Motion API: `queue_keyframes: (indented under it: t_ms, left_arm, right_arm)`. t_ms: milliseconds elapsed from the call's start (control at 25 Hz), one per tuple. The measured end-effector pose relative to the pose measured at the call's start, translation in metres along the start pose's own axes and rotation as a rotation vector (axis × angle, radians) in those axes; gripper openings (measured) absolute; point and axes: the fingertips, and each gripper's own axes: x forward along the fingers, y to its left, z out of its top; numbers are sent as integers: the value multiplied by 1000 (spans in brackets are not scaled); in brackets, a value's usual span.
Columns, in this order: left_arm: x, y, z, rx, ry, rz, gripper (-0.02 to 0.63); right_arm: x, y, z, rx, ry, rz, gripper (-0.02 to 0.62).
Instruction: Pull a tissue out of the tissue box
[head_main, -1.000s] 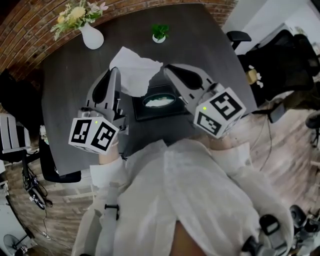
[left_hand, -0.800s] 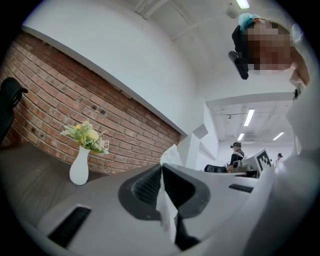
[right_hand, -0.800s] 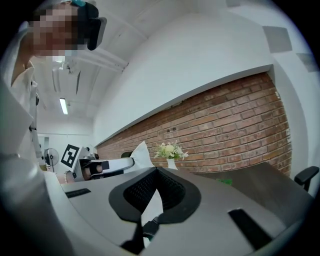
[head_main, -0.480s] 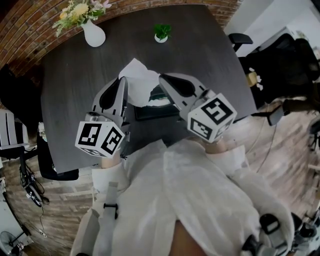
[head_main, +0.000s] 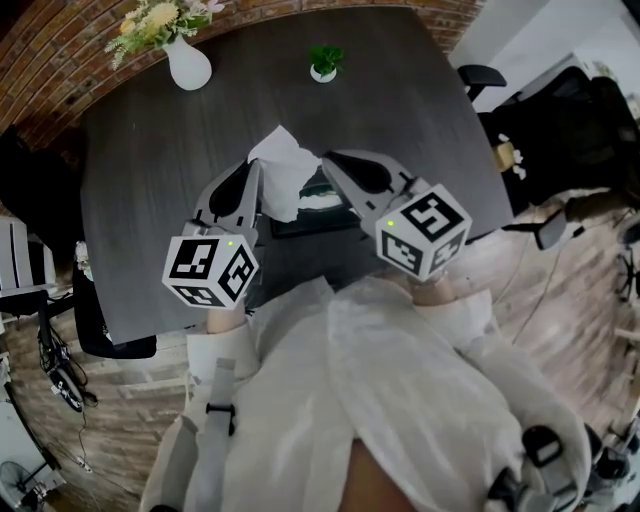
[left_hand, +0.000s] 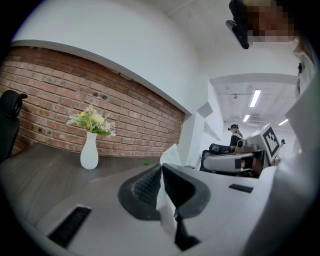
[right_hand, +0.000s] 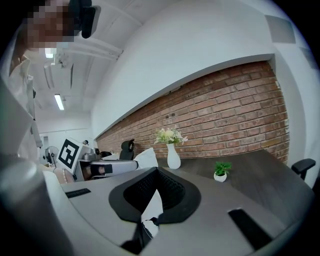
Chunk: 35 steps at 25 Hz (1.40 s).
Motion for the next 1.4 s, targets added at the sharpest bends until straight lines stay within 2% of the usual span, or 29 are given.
queue_keyframes:
  t_ms: [440,1000,1400]
  left_arm:
    - [1,-8,-1,2,-4,-29,6]
    - [4,-10,-2,-12,-7,-36,6]
    - [6,-10,-3,-37,-11,-50,6]
  right_arm:
    - [-2,2,-9,21,15,10,3]
    - [-1,-6,-19,57,46,-26,3]
    - [6,4,-26,71,58,-2,3]
